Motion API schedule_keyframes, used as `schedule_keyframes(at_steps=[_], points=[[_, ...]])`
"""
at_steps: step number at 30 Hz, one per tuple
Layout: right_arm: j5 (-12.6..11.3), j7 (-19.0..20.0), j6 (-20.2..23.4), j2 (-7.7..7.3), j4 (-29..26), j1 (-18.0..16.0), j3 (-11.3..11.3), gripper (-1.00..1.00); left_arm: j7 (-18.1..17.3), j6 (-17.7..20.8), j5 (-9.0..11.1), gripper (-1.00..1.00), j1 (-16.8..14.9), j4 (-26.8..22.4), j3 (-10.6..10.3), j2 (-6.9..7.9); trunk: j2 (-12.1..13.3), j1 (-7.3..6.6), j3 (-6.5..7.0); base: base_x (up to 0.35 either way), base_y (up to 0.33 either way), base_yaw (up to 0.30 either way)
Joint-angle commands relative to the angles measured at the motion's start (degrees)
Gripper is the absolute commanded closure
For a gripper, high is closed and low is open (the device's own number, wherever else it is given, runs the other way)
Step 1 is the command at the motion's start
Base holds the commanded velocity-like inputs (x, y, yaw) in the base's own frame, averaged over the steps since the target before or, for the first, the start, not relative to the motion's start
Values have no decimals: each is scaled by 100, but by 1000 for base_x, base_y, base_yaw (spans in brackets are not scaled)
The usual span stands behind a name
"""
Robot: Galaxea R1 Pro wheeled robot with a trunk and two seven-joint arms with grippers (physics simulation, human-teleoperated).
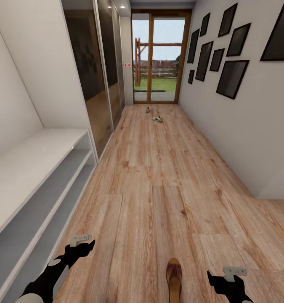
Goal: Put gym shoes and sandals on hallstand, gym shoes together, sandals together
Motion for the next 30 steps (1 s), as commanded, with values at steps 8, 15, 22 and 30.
schedule_keyframes(at_steps=[8,15,22,30], points=[[-12,-13,36,0,-36,-1,-15,-100,-47,-16,-6,-100,2,-33,39,10,-2,-1,-12,0,0,0],[-16,-18,33,1,-53,-1,-14,-100,-47,-37,2,-100,4,-48,39,1,-2,-1,-19,0,0,0],[-16,-18,32,1,-52,-1,-20,-100,-47,-41,-2,-100,2,-52,39,-13,-2,-1,-19,-5,5,0],[-16,-18,32,3,-20,-1,-15,-100,-46,-41,3,-100,1,-50,39,-17,-2,-1,-20,-153,142,0]])
